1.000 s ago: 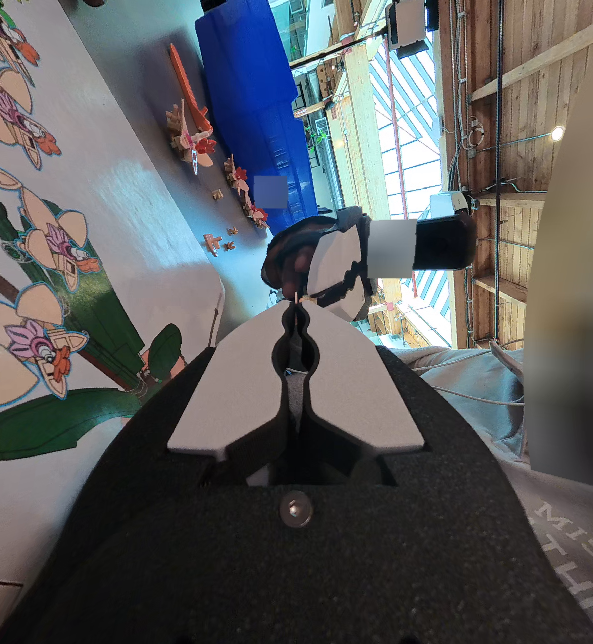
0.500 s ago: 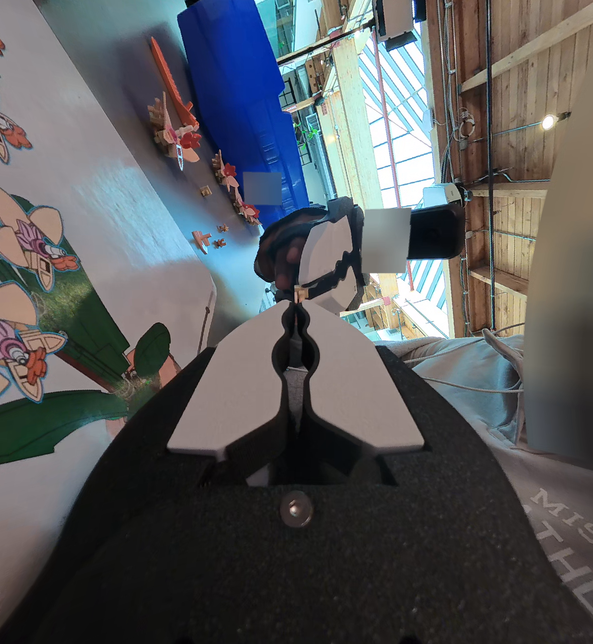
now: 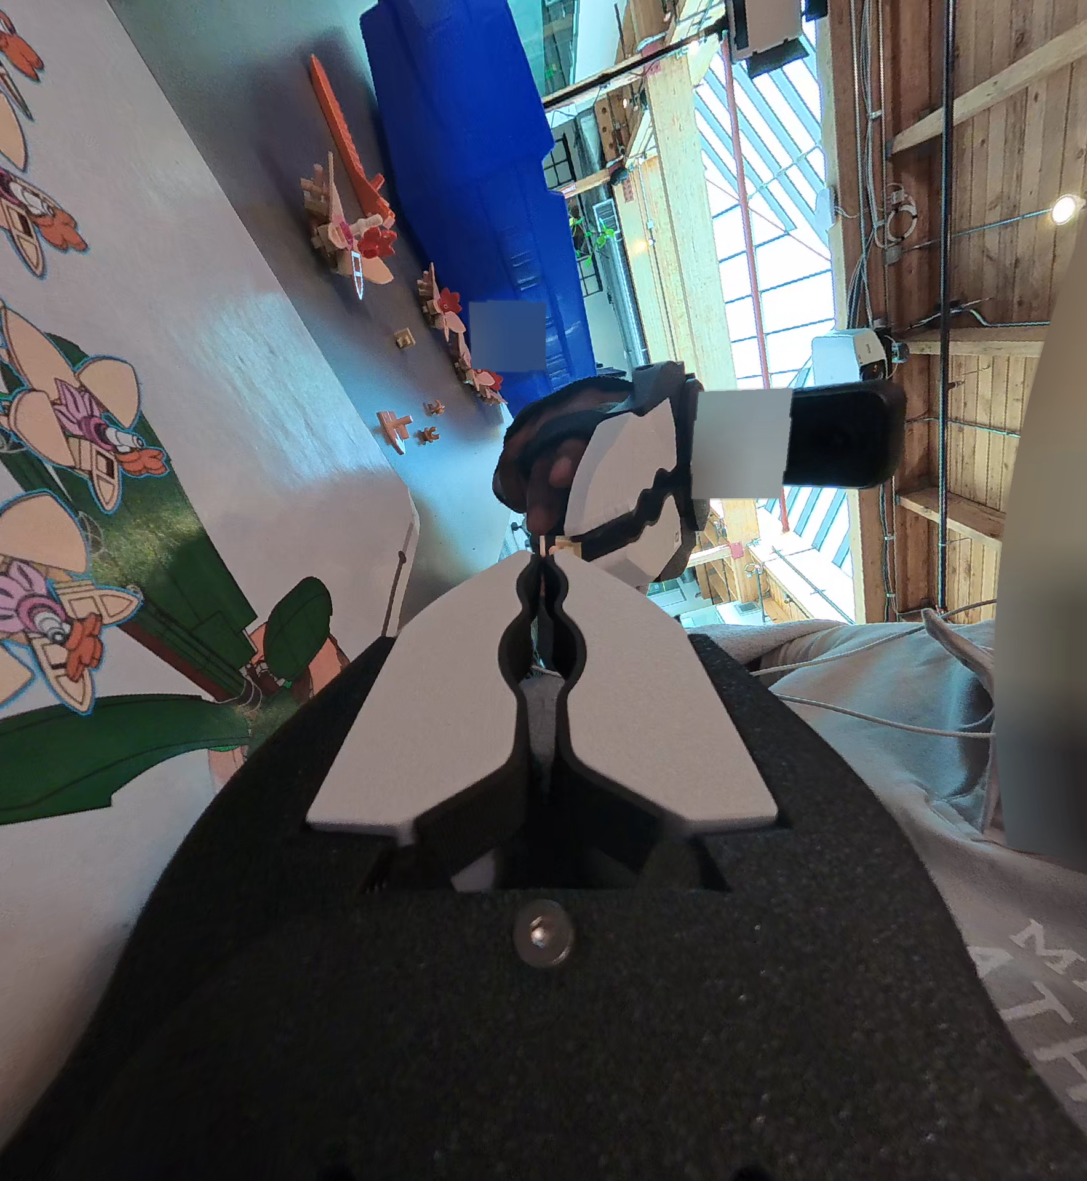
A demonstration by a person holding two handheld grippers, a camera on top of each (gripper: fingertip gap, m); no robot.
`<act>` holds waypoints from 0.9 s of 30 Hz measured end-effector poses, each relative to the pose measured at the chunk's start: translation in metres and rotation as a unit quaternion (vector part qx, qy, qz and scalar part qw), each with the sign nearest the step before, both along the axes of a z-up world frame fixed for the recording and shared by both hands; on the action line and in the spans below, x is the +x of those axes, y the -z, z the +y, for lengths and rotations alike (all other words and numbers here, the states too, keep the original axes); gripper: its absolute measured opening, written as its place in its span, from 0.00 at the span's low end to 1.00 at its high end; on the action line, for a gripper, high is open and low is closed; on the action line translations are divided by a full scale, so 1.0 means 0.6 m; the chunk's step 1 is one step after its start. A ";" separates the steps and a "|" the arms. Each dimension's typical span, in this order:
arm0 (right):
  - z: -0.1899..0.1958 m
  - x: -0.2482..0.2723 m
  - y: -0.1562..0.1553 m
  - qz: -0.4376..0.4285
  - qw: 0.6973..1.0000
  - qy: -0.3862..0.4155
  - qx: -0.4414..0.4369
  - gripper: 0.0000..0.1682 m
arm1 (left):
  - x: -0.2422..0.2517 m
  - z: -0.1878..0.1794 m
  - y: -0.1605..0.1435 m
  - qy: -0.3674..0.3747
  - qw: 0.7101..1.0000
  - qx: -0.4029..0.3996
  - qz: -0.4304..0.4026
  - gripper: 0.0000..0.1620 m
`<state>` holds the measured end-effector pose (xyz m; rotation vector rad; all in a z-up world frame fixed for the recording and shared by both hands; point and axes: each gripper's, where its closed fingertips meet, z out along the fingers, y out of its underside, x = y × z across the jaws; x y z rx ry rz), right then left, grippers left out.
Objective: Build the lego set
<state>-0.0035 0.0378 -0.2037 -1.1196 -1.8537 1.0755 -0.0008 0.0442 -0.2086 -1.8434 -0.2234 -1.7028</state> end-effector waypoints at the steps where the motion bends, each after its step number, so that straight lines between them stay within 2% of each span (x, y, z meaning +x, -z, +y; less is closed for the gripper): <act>1: 0.000 0.000 0.001 -0.001 1.000 0.000 0.003 0.04 | 0.000 0.000 0.001 0.000 1.000 -0.001 0.001 0.00; 8: -0.001 0.000 0.006 -0.006 1.000 0.000 0.027 0.04 | 0.001 0.001 0.006 -0.001 1.000 -0.004 0.011 0.00; 27: 0.001 -0.003 -0.004 0.013 1.000 0.008 0.008 0.04 | -0.002 0.000 0.003 -0.010 1.000 0.006 0.017 0.00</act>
